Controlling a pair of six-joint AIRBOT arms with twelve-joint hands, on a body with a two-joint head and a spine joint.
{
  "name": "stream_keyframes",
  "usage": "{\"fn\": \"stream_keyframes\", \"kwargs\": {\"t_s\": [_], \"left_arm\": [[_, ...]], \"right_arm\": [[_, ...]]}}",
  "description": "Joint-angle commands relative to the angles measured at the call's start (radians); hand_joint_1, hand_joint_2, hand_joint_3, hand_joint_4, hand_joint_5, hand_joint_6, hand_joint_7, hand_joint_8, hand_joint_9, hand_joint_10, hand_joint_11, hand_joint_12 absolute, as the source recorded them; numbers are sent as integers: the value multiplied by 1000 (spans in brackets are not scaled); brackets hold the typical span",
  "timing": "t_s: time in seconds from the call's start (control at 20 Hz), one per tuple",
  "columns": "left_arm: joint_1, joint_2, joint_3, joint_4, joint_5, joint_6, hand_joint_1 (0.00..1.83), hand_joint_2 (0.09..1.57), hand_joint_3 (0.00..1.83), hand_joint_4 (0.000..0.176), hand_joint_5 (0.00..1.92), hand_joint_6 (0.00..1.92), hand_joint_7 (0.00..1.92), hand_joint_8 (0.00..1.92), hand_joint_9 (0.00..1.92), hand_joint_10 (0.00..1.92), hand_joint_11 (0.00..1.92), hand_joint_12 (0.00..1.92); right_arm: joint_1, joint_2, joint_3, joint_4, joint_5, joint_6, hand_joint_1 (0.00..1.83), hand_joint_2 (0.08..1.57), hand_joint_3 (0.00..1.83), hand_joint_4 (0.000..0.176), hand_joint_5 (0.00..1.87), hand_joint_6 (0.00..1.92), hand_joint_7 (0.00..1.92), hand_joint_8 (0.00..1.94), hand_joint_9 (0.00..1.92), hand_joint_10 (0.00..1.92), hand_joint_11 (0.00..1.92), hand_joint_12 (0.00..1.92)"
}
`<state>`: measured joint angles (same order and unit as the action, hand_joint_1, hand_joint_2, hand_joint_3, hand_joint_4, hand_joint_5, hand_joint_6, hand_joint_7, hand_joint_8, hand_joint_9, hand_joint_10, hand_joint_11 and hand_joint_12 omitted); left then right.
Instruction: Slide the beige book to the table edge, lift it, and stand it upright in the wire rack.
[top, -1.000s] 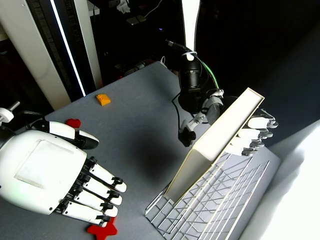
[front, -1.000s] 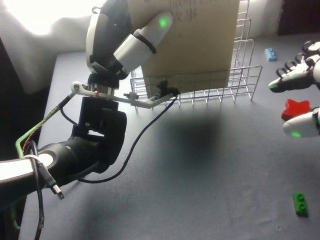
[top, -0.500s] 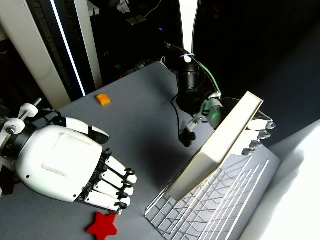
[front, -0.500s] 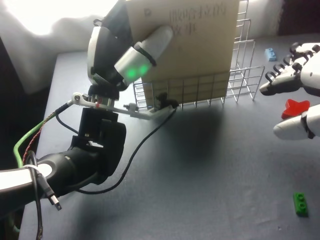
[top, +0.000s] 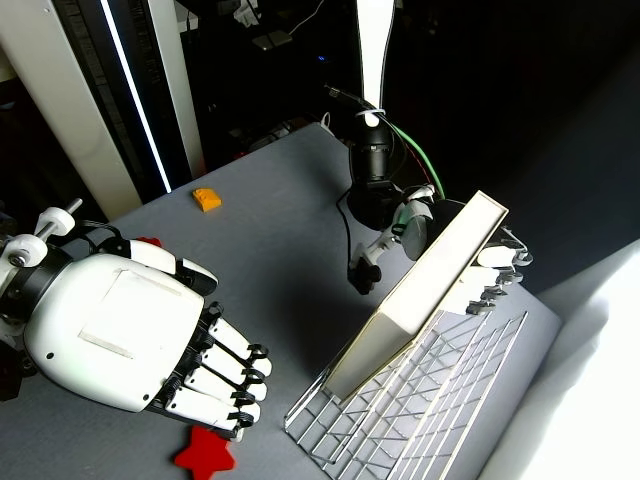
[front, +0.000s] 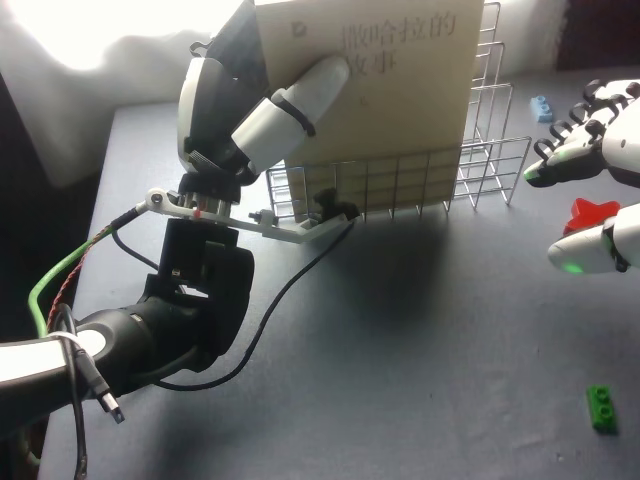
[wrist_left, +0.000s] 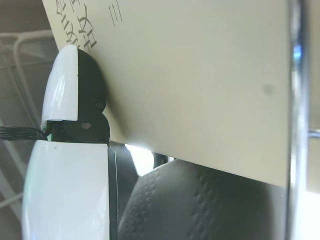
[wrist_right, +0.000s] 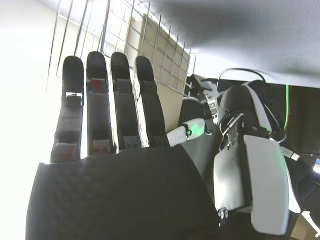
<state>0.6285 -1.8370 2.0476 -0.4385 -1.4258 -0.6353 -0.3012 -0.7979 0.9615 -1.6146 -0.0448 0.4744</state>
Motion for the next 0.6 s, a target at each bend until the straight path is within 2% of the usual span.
{"fn": "stream_keyframes", "kwargs": {"t_s": [0.0, 0.25, 0.4, 0.5, 0.55], "left_arm": [[2, -5, 2, 3, -104, -21, 1477, 1178, 0, 0, 806, 1216, 638, 1309, 735, 1365, 893, 1455], [5, -2, 11, 3, -104, -21, 1479, 1175, 0, 0, 793, 1226, 653, 1324, 739, 1360, 902, 1430], [4, 2, 10, 2, -105, -22, 1477, 1187, 1, 0, 784, 1247, 611, 1372, 712, 1391, 874, 1453], [5, 6, 9, 2, -105, -22, 1478, 1187, 0, 0, 747, 1259, 652, 1351, 732, 1384, 862, 1497], [5, 9, 8, 3, -105, -22, 1357, 1210, 0, 0, 732, 1294, 711, 1344, 796, 1406, 815, 1336]], "right_arm": [[17, 5, -3, 2, -18, 3, 93, 1145, 5, 0, 380, 0, 367, 0, 353, 0, 33, 920], [20, 6, -6, 2, -35, 3, 77, 1149, 4, 0, 351, 0, 338, 0, 326, 0, 14, 916], [19, 6, -6, 2, -39, 3, 80, 1149, 2, 0, 353, 3, 346, 5, 340, 6, 23, 925], [19, 6, -6, 2, -41, 3, 104, 1142, 0, 0, 361, 4, 351, 5, 343, 6, 26, 928], [19, 6, -6, 2, -41, 3, 89, 1144, 0, 0, 358, 2, 348, 3, 338, 3, 18, 927]]}}
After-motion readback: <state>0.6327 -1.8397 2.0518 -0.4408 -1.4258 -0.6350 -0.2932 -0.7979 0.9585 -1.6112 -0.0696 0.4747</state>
